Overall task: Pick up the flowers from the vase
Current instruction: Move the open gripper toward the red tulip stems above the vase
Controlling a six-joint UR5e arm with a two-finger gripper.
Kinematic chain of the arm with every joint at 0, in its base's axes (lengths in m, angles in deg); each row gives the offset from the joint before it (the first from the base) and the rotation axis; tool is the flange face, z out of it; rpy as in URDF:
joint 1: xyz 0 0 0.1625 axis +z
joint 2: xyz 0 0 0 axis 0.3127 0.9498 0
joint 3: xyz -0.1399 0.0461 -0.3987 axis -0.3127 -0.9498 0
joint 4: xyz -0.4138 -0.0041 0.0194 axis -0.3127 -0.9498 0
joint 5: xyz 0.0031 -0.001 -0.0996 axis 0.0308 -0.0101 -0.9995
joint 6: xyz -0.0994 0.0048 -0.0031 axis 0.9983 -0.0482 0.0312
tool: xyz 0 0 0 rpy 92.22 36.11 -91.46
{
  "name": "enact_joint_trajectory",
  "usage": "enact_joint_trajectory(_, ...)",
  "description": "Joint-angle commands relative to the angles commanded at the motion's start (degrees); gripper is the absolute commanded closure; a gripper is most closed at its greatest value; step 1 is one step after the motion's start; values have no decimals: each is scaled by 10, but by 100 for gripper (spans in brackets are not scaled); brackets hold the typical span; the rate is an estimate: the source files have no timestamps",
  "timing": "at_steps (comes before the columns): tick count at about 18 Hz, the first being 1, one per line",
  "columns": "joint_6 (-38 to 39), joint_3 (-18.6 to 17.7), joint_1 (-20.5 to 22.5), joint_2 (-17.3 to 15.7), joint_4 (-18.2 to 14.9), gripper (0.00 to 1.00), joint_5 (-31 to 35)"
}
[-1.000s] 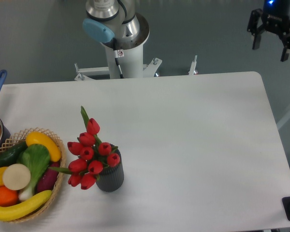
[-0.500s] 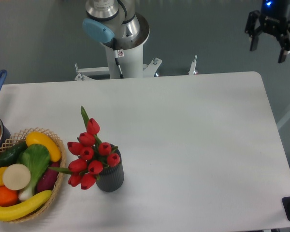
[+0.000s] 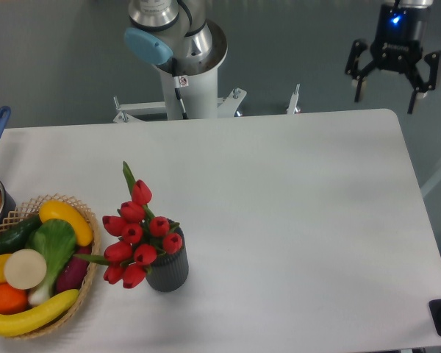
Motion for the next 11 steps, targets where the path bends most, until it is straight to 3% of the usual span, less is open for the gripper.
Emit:
enact_joint_trajectory(7, 92, -2, -84, 16, 24, 0, 0)
enact_joint_trajectory(11, 107, -4, -133, 18, 33, 0, 1)
